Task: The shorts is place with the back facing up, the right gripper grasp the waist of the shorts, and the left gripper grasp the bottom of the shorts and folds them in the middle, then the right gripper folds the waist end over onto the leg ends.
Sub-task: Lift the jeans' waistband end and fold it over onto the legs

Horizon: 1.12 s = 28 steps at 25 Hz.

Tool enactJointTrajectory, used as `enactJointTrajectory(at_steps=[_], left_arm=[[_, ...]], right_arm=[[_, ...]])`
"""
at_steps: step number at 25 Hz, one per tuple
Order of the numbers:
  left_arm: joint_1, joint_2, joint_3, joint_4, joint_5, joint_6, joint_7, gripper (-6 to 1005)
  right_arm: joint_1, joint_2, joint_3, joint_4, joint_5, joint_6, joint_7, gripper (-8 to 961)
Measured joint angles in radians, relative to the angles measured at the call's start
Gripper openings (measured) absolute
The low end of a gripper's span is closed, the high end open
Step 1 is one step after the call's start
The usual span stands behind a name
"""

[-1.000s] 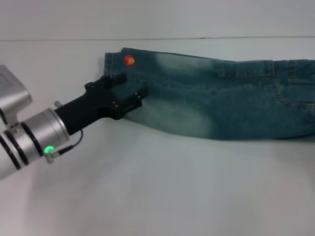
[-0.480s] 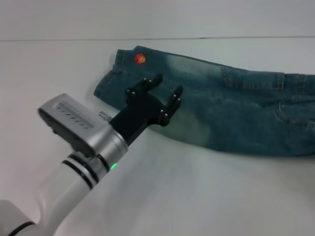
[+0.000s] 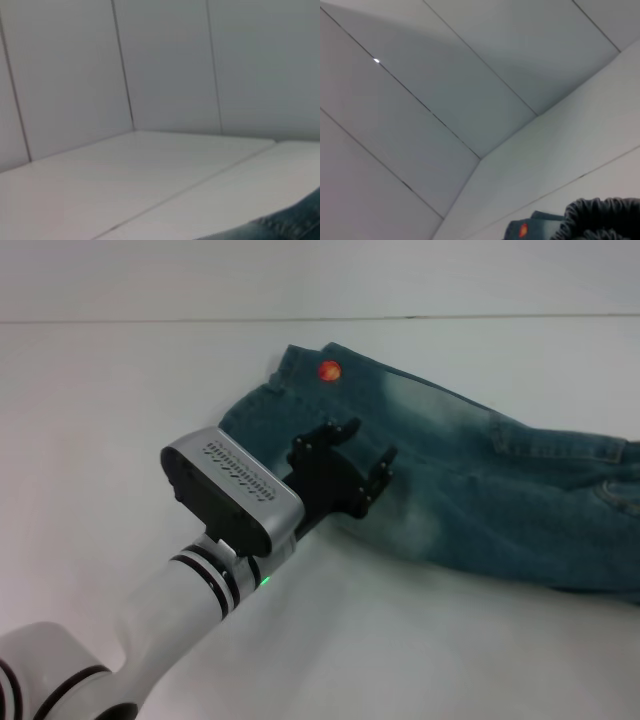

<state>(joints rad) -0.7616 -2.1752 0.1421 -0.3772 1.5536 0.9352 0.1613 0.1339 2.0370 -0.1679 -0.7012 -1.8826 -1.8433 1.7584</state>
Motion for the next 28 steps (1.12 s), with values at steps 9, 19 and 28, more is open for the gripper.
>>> enactJointTrajectory(at_steps=[9,19,28], left_arm=[[-0.001,0.000,-0.045,-0.075,0.214,-0.043,0.005,524],[0.015,0.000,-0.054,-0.117,0.282,-0.069,0.003,523],[0.052,0.000,-0.080,-0.197,0.340,-0.068,0.000,523]], right_arm=[[0.037,0.004,0.023,-0.015,0.021,-0.125,0.032,97],[0.294,-0.007,-0.028,-0.055,0.049,-0.100,0.117,96],[0.447,0.003,-0.150,-0.053,0.048,-0.003,0.165,94]])
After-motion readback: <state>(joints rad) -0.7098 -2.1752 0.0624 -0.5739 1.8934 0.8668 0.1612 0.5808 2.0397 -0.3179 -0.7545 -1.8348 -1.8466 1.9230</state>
